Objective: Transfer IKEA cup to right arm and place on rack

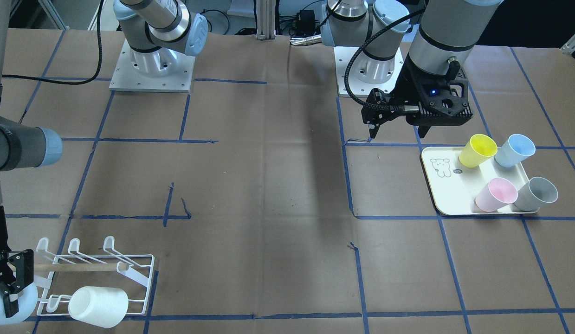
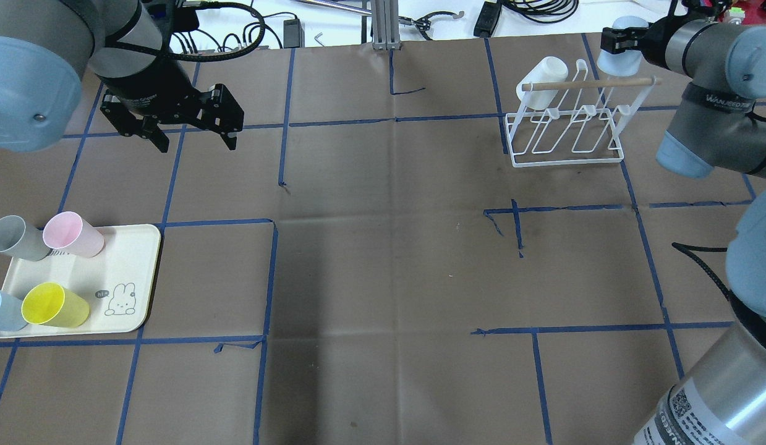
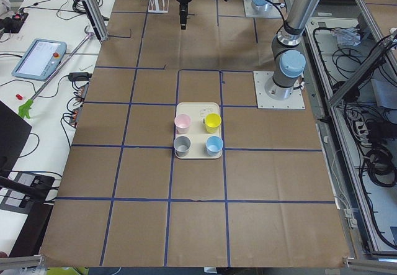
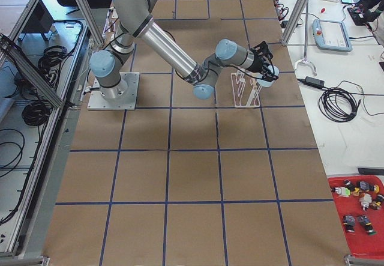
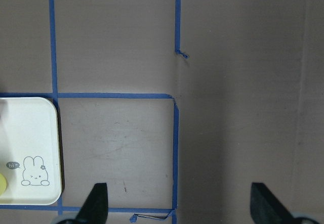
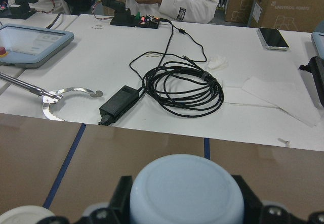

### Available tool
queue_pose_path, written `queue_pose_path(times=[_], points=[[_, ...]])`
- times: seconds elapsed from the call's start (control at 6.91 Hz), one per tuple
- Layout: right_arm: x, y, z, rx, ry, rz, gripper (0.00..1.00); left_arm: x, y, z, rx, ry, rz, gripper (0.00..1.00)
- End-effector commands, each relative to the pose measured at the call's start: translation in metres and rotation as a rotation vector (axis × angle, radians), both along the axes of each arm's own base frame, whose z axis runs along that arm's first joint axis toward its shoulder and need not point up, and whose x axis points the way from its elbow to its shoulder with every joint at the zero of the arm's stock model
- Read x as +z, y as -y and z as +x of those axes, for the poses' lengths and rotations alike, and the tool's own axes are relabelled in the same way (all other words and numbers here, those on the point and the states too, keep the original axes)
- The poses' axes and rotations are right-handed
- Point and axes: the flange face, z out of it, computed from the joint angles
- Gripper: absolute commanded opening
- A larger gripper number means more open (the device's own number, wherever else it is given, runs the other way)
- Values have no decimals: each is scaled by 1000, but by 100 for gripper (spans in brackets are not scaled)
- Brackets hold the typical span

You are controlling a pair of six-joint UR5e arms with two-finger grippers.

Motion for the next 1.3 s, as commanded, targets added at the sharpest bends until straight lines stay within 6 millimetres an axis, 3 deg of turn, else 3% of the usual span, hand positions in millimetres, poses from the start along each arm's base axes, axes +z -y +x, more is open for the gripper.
queue_pose_path(times=[0.0,0.58,0.72,1.01,1.16], points=[[-1,-2,0,-13,12,10,100,1,-1,1,0,-2,-3,100],[-1,-2,0,-13,12,10,100,1,-1,2,0,-6,-2,100],[41,-10,5,-10,0,-24,100,1,0,3,1,-6,-2,100],[41,-10,5,-10,0,-25,100,1,0,4,4,-8,0,100],[84,-23,43,42,10,19,100,1,0,4,4,-9,0,100]])
